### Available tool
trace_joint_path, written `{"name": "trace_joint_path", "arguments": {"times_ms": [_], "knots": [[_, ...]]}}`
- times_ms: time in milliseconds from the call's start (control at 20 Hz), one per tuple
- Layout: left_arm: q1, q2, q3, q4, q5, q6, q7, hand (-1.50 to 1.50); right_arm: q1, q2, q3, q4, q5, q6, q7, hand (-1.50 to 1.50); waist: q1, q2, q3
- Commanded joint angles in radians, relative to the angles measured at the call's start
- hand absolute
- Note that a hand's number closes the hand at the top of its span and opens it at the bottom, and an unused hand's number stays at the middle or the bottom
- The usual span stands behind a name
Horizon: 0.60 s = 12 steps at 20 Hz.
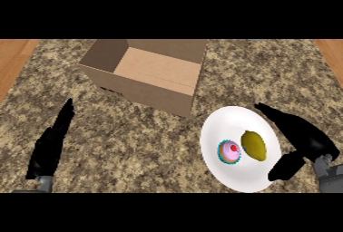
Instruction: Pick the lemon from the plate and place it in the cardboard box
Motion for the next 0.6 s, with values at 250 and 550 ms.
{"name": "trace_joint_path", "arguments": {"times_ms": [250,550], "knots": [[-0.019,-0.045,0.026,-0.033,-0.062,-0.026,0.059,0.00,0.063,0.090,-0.049,0.048,0.139,0.055,-0.018,-1.50,-0.001,0.000,0.000],[0.005,-0.055,0.093,-0.047,-0.050,-0.086,0.028,0.00,0.029,0.151,-0.099,0.135,0.223,0.098,-0.107,-1.50,0.002,0.001,0.000]]}}
